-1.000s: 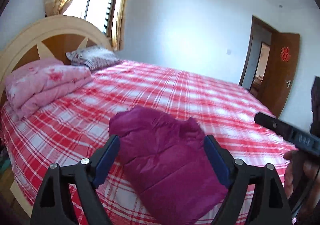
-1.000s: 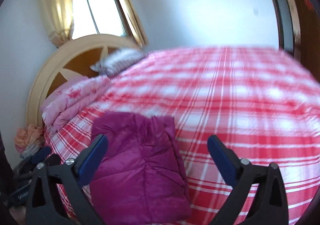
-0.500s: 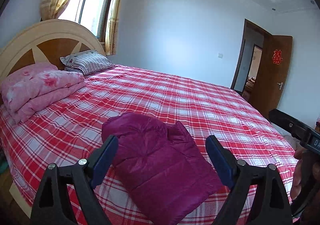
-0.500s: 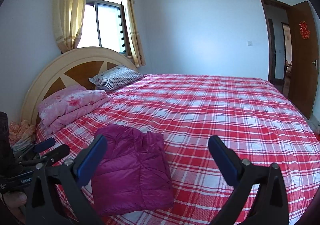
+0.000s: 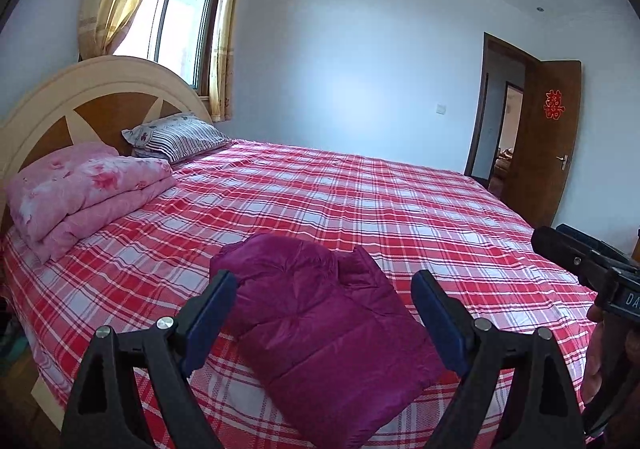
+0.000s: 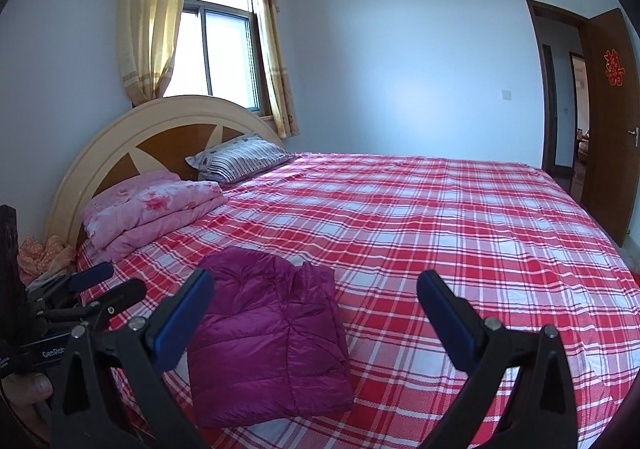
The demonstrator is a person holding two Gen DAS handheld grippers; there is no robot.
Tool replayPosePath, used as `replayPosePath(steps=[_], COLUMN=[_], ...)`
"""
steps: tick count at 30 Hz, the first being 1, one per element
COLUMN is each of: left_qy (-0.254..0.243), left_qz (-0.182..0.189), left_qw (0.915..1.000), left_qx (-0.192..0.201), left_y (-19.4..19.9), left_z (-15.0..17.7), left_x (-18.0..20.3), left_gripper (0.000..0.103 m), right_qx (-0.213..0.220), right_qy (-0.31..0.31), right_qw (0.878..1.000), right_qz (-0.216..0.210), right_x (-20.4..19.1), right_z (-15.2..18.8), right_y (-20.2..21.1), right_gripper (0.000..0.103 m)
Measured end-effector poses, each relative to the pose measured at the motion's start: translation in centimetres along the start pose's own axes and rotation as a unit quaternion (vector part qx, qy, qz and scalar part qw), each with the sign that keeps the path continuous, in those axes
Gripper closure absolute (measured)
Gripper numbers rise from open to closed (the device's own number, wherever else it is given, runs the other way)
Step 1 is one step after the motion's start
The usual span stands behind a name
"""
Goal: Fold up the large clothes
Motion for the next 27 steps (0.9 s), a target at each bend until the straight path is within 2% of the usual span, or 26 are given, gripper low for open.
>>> replayPosePath(steps=[12, 27], left_qy=[-0.003, -0.011], left_qz=[0.002, -0.014], left_qw=[1.0000, 0.9998], left_qx=[-0.005, -0.012], left_y=[0.0, -0.2], left_z=[0.1, 0.2], left_x=[0.4, 0.4], left_gripper=[0.013, 0.013], right_qx=[0.032, 0.023], right_qy=[0.009, 0.009], right_qw=[0.999, 1.000], right_qz=[-0.018, -0.017], right_x=[-1.1, -1.1], right_z=[-0.9, -0.3], right_y=[1.7, 1.4], right_gripper=[0.000, 0.000])
Point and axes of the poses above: each gripper's, at about its wrist camera, not at the fingertips, and y roughly against the way its jaws point, x to its right, z to its underside, the point moved 6 cm from there along -y, roughly the way its jaws point, and after that the axes turned 7 degrees about x, right-handed, at the moved point
